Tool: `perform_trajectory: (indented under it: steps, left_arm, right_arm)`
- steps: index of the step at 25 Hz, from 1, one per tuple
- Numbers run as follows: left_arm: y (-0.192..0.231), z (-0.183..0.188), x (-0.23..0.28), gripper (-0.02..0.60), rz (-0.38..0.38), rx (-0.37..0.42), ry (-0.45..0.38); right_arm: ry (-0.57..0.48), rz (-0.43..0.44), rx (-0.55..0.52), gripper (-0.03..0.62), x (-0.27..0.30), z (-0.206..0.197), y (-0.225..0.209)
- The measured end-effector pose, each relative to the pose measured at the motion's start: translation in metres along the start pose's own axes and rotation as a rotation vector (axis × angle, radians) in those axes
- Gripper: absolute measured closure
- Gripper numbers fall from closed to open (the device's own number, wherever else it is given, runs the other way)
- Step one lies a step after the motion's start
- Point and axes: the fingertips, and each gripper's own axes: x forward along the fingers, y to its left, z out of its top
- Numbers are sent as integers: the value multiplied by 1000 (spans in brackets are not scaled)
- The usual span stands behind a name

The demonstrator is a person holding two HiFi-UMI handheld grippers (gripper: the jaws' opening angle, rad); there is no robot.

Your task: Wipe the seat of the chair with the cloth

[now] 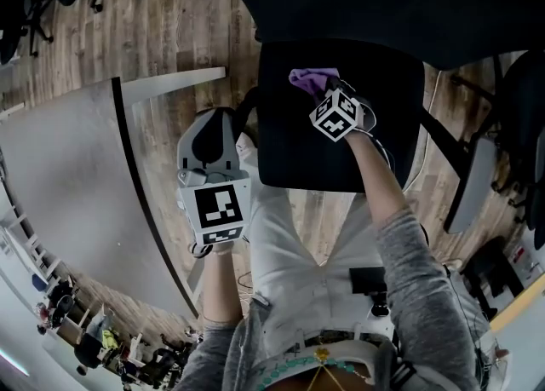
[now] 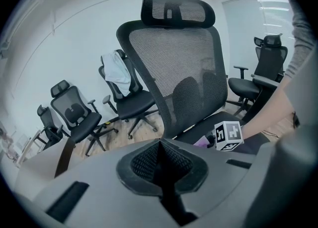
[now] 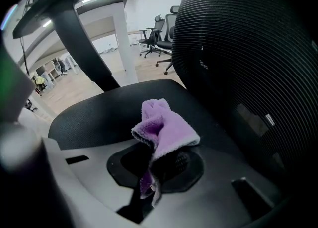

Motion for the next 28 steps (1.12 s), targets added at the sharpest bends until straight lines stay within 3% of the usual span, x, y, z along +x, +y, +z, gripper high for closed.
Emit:
perform_trajectory:
  steps: [28]
  left_arm:
    - [1, 3, 0, 580, 10, 11, 4]
  right_arm:
    - [104, -86, 75, 546, -38, -81, -45]
